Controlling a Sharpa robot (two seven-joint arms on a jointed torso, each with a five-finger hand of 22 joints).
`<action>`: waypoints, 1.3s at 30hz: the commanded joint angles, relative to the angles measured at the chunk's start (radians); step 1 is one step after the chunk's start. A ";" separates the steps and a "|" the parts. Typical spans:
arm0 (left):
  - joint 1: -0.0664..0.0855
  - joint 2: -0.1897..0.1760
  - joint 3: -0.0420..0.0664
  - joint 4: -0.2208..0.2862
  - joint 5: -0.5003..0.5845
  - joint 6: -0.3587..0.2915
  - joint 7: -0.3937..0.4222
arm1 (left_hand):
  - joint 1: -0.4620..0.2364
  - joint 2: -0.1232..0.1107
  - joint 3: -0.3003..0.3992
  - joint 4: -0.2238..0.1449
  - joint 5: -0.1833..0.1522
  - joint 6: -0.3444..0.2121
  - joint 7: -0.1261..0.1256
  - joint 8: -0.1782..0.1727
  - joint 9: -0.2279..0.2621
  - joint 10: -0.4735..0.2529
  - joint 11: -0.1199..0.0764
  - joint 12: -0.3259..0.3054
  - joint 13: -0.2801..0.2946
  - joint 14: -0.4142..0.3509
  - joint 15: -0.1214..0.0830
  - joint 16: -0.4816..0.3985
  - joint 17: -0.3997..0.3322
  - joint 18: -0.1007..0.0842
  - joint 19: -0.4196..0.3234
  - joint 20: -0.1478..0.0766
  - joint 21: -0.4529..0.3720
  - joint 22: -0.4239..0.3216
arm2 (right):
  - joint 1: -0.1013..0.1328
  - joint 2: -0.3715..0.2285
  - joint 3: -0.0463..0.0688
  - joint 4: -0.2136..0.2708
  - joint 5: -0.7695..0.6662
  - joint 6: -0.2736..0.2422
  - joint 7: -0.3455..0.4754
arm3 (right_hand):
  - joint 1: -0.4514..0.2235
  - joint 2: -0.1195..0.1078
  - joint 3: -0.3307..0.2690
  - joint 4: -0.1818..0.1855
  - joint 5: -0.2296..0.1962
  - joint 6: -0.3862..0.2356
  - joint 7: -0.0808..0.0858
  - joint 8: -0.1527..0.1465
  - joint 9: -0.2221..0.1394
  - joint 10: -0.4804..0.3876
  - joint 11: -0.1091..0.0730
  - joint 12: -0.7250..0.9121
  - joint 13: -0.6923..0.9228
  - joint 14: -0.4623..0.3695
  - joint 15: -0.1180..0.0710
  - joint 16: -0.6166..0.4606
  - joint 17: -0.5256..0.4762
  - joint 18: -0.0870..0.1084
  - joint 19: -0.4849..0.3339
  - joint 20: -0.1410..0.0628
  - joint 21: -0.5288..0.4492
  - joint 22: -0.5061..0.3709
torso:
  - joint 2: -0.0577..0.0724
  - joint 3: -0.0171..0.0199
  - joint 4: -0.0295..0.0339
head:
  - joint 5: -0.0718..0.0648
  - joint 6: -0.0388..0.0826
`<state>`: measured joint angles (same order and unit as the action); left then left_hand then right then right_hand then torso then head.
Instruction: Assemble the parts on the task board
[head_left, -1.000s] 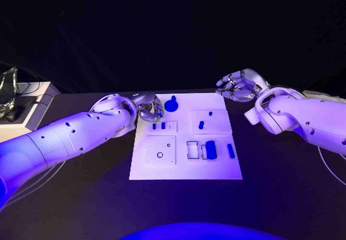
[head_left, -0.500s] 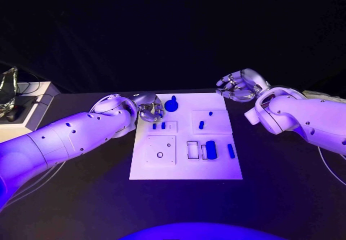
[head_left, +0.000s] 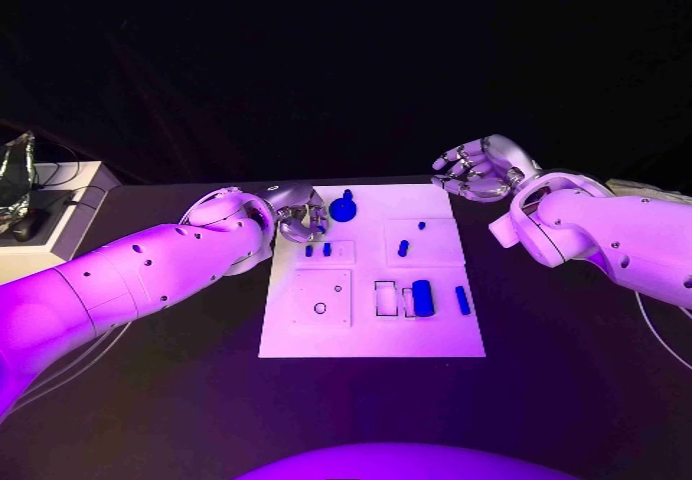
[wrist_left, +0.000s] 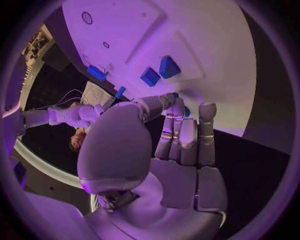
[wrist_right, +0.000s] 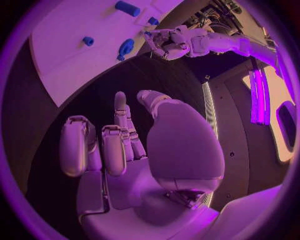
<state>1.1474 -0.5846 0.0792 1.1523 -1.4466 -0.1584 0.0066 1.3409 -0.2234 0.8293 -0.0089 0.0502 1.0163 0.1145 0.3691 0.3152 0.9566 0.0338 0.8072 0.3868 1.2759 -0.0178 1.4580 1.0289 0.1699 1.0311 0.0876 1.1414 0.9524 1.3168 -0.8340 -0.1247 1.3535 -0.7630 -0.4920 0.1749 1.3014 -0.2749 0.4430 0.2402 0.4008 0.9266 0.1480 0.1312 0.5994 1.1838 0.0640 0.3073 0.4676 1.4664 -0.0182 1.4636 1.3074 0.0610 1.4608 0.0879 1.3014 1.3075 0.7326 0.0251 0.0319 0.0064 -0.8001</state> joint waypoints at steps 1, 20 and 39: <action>0.000 0.001 0.000 0.003 -0.007 -0.019 0.011 | 0.000 -0.015 -0.002 -0.005 0.002 0.004 -0.001 -0.002 0.167 0.009 -0.001 0.007 0.002 0.006 -0.003 0.005 0.002 -0.010 0.003 -0.001 0.006 0.001 | 0.000 0.000 0.001 0.002 -0.004 -0.003 0.015 | -0.009 -0.001 0.002 -0.005 0.001 0.010 0.000 -0.004 0.001 0.009 0.000 -0.005 -0.001 0.058 0.005 0.003 0.055 -0.003 0.009 0.001 -0.004 0.105 | 0.000 0.0001 -0.0001 | -0.001 -0.001; 0.000 0.010 -0.004 -0.003 -0.006 0.004 0.003 | -0.003 -0.017 -0.025 0.016 0.002 -0.041 0.006 -0.034 0.157 0.000 0.006 0.023 0.007 -0.008 0.003 0.005 -0.009 -0.007 -0.017 0.003 -0.014 -0.018 | 0.000 -0.002 0.001 0.008 -0.004 -0.003 0.015 | -0.010 0.001 0.003 -0.005 0.001 0.010 0.000 -0.004 0.002 0.008 0.001 -0.008 -0.002 0.058 0.006 0.003 0.056 -0.003 0.010 0.001 -0.004 0.106 | -0.001 0.0007 -0.0007 | -0.004 -0.006; 0.000 0.007 -0.005 -0.005 -0.005 0.030 -0.011 | 0.009 -0.014 -0.020 0.020 0.002 -0.040 0.009 -0.044 0.149 -0.014 0.010 0.047 0.022 -0.017 0.006 0.004 -0.014 -0.002 -0.032 0.006 -0.029 -0.034 | 0.000 -0.004 0.001 0.007 -0.004 -0.003 0.015 | -0.010 0.001 0.003 -0.005 0.001 0.010 0.000 -0.004 0.002 0.008 0.001 -0.008 -0.002 0.058 0.006 0.003 0.056 -0.003 0.010 0.001 -0.004 0.106 | -0.001 -0.0009 0.0016 | -0.006 -0.004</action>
<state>1.1486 -0.5775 0.0757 1.1477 -1.4490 -0.1559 0.0027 1.3440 -0.2363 0.8054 0.0095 0.0503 0.9751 0.1231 0.3265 0.4644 0.9470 0.0431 0.8512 0.4084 1.2647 -0.0141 1.4580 1.0134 0.1697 1.0037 0.0929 1.1164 0.9173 1.3170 -0.8374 -0.1247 1.3595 -0.7626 -0.4960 0.1770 1.3015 -0.2750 0.4430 0.2402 0.4008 0.9266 0.1480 0.1312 0.6001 1.1839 0.0640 0.3034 0.4668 1.4664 -0.0182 1.4635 1.3074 0.0609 1.4608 0.0879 1.3013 1.3080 0.7313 0.0248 0.0318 0.0005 -0.8043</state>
